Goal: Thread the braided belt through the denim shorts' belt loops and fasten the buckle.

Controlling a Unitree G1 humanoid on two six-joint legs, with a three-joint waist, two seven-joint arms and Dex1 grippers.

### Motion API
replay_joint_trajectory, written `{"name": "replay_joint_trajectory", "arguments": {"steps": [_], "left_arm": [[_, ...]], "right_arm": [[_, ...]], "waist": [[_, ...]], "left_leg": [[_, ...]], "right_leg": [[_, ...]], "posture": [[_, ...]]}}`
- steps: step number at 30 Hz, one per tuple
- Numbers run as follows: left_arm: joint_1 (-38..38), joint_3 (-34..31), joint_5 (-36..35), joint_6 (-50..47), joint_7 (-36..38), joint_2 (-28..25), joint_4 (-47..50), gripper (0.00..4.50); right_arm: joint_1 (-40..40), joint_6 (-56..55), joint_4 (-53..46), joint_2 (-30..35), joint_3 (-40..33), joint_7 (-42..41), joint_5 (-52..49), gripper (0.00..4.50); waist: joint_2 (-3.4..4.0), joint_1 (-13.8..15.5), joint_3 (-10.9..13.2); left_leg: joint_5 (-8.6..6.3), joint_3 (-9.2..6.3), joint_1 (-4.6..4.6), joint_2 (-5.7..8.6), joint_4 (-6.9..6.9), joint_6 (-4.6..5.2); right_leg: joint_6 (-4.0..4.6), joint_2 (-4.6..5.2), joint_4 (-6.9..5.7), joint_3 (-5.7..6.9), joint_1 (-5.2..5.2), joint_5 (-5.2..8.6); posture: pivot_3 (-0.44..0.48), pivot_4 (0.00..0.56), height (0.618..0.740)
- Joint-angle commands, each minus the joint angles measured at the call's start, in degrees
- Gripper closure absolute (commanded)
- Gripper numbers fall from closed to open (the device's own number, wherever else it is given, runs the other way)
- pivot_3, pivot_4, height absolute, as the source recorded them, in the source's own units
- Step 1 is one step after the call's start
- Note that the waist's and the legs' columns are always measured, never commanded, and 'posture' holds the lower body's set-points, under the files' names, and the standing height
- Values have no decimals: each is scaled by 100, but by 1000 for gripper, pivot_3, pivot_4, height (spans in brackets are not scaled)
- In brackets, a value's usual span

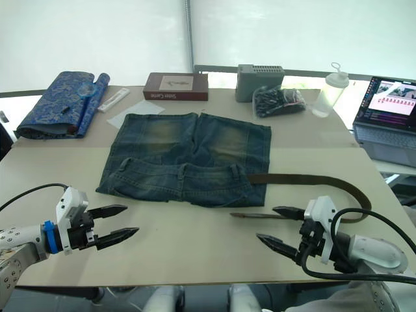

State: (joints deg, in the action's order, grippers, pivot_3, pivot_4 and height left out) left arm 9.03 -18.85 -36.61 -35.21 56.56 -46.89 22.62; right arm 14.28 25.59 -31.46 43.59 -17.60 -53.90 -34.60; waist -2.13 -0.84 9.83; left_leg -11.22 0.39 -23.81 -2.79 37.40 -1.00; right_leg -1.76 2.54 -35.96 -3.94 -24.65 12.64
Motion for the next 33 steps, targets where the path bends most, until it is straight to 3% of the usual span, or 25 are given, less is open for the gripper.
{"name": "replay_joint_trajectory", "arguments": {"steps": [1,6,10,13,21,24,27,32,33], "left_arm": [[-47,-109,-32,53,-28,-76,151,0],[-707,411,680,425,-435,-116,219,0],[-1534,1257,1086,-32,-372,-568,287,0],[-2361,2136,1747,214,-189,-741,-108,0],[-4077,3909,3454,1617,-82,205,-2531,0],[-4413,4215,3753,2134,121,553,-3432,899],[-4608,4208,3780,2455,411,731,-3819,2319],[-4506,4116,3399,2085,1061,960,-3498,4481],[-4432,4154,3384,1996,1159,981,-3328,4496]], "right_arm": [[-20,-183,-57,55,-201,-89,-62,29],[63,-165,-372,-64,-252,-168,-391,29],[232,-116,-746,-94,-267,-112,-538,29],[351,-70,-1022,-100,-251,20,-542,29],[798,-56,-1495,-182,-378,392,-462,29],[1074,-79,-1662,-233,-487,510,-449,0],[1281,-77,-1805,-278,-585,639,-461,0],[1543,-74,-1929,-308,-653,780,-437,0],[1573,-74,-1937,-301,-662,794,-427,0]], "waist": [[0,0,0],[0,37,0],[-1,53,0],[0,49,0],[-4,36,-1],[-3,43,-3],[3,89,-6],[9,124,-10],[9,125,-10]], "left_leg": [[0,0,0,0,0,0],[1,0,0,1,0,1],[0,0,1,1,1,-1],[0,3,2,3,1,-1],[4,-1,1,8,2,5],[3,-2,2,10,3,5],[4,-4,6,12,13,5],[3,-4,3,11,41,4],[3,-4,2,13,41,4]], "right_leg": [[0,0,0,0,0,0],[0,0,-2,1,3,0],[-1,-1,-4,1,6,0],[-1,-1,-3,1,9,0],[-9,-7,-4,1,19,0],[-14,-6,-5,-1,24,2],[-16,-5,-10,-1,33,2],[-20,2,-12,-1,41,0],[-20,3,-11,-1,41,0]], "posture": [[0,150,718],[0,150,718],[0,150,718],[0,150,718],[0,150,718],[0,150,718],[0,150,718],[0,150,718],[0,150,718]]}}
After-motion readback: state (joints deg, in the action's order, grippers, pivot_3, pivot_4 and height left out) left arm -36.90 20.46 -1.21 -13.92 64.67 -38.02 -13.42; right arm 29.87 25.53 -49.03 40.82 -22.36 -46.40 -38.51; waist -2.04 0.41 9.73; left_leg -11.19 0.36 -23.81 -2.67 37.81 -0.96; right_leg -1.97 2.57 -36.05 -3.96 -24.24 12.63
